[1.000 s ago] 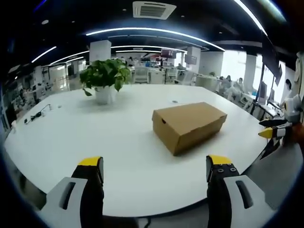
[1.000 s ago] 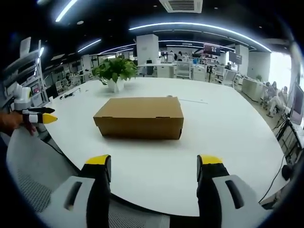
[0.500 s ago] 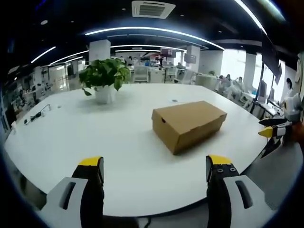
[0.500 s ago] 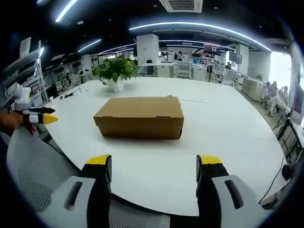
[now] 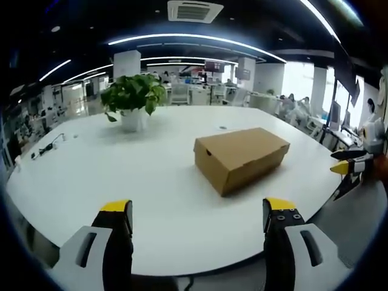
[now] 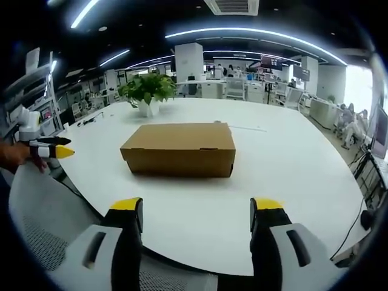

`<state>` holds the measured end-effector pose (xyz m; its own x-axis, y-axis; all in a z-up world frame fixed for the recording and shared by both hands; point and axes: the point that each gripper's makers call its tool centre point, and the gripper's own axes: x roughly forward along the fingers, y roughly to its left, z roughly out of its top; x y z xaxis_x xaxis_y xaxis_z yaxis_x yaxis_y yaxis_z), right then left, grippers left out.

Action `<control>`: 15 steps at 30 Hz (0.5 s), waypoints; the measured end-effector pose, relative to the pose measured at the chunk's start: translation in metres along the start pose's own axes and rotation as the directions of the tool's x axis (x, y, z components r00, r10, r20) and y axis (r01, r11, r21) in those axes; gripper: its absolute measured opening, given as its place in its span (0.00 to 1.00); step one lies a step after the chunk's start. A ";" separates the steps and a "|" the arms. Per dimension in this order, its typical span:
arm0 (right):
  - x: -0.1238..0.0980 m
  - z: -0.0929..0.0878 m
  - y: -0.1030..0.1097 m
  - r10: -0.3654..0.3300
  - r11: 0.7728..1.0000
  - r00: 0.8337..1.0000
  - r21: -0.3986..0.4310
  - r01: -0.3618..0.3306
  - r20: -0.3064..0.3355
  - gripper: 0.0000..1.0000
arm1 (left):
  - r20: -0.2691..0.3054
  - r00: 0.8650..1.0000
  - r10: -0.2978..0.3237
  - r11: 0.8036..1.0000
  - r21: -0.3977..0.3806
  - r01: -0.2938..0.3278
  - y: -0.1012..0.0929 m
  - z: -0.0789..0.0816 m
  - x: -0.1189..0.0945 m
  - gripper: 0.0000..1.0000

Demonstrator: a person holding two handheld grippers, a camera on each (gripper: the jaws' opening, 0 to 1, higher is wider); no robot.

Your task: Operate the shoe box by opening the lid, removing the specified soft item, and placing it in the target area until the item is outside and the box remains undamaged.

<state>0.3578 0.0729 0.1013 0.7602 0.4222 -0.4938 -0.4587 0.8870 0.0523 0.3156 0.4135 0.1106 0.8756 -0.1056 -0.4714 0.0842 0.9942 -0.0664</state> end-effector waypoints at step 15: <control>0.000 -0.001 0.001 0.006 1.000 1.000 0.001 -0.006 -0.004 0.67 | -0.008 1.000 -0.002 1.000 0.007 0.002 -0.001 -0.002 0.000 0.91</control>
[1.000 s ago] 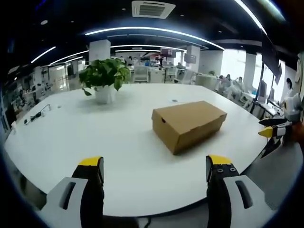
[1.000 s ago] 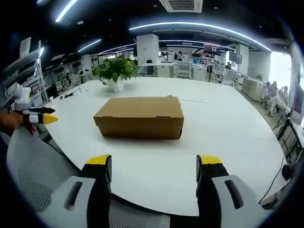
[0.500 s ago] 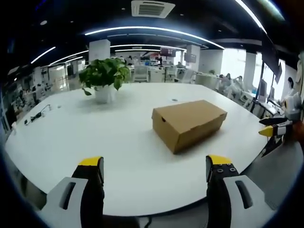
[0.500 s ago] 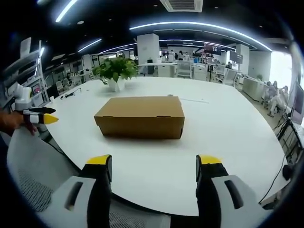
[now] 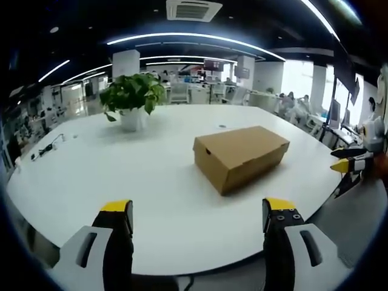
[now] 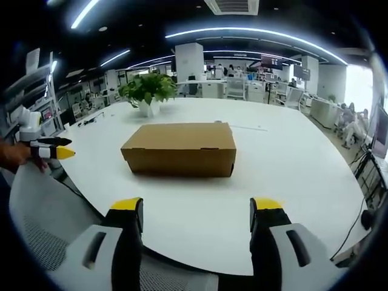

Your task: Operate the shoe box by opening the lid, removing the specified soft item, and placing it in the target area until the item is outside and the box remains undamaged.

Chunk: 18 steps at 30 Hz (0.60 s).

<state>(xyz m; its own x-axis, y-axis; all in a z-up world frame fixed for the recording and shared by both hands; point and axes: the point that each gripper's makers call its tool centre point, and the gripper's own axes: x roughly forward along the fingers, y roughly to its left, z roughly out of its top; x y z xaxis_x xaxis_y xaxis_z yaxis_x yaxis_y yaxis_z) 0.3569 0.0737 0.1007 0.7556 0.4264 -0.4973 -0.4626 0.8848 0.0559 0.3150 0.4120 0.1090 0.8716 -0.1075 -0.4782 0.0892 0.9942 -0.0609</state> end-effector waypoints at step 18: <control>0.002 -0.005 0.003 0.016 1.000 0.999 -0.022 -0.017 -0.033 0.68 | -0.003 1.000 -0.005 1.000 0.000 0.005 -0.001 0.001 0.000 0.95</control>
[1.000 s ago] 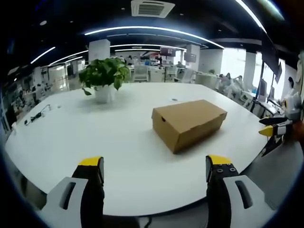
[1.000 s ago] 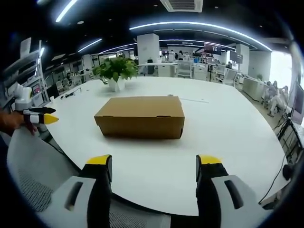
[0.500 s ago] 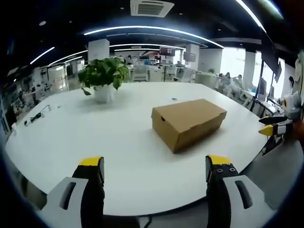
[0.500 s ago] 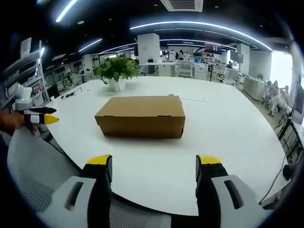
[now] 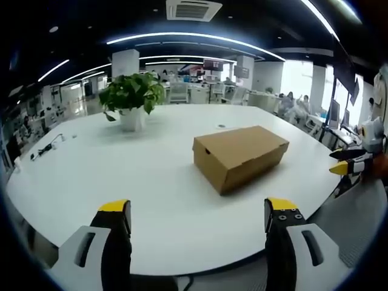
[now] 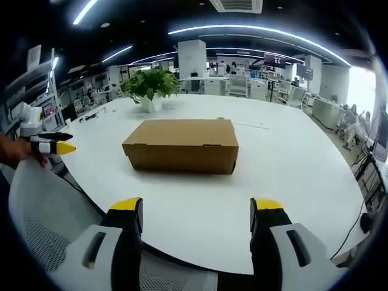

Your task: Operate the shoe box by opening the lid, removing the specified soft item, and placing it in the target area until the item is outside and the box remains undamaged.

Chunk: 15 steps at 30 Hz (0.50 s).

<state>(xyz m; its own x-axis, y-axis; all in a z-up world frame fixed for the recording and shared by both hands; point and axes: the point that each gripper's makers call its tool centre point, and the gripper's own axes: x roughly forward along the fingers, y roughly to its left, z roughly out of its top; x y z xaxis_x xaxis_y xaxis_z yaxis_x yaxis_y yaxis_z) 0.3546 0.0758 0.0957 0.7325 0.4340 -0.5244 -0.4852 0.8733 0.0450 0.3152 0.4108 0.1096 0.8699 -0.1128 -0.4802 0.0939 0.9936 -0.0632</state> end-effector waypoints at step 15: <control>0.004 0.004 0.003 0.099 0.994 0.994 -0.034 -0.100 -0.035 0.73 | -0.068 0.996 -0.060 0.997 0.035 0.062 -0.005 0.004 0.006 1.00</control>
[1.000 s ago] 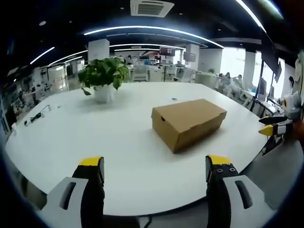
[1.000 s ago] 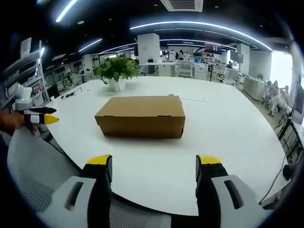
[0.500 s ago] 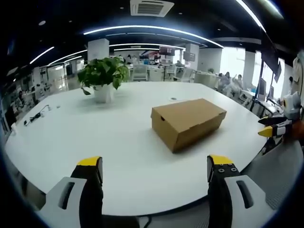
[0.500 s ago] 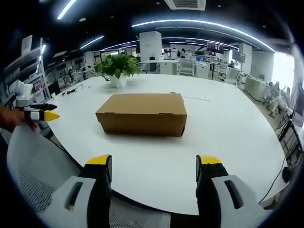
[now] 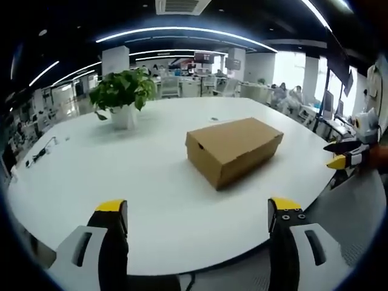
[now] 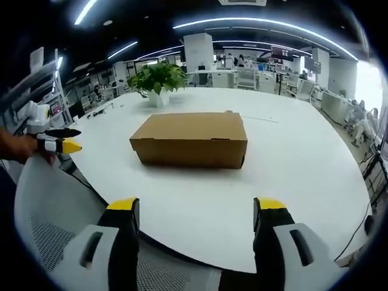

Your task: Operate the shoe box by opening the lid, removing the specified soft item, and placing it in the target area until the item is outside and the box remains undamaged.

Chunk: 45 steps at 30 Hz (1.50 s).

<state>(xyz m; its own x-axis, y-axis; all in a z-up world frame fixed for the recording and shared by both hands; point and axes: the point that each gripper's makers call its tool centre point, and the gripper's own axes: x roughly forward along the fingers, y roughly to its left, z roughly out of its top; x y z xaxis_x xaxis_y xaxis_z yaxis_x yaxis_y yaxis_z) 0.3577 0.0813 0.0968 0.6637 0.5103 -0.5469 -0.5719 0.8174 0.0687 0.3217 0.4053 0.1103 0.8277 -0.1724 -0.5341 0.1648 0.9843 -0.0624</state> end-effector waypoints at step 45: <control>0.122 0.038 -0.087 0.134 0.950 0.985 -0.270 -0.159 -0.108 0.62 | -0.067 0.965 -0.252 0.967 0.013 0.254 -0.075 0.014 0.140 0.95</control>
<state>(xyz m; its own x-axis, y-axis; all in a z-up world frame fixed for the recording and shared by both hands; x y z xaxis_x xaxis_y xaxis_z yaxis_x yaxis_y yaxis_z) 0.5068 0.0825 0.0553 0.5249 0.5836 -0.6196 -0.7788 0.6230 -0.0729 0.4330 0.3067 0.0517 0.7214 -0.4122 -0.5565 0.3763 0.9079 -0.1848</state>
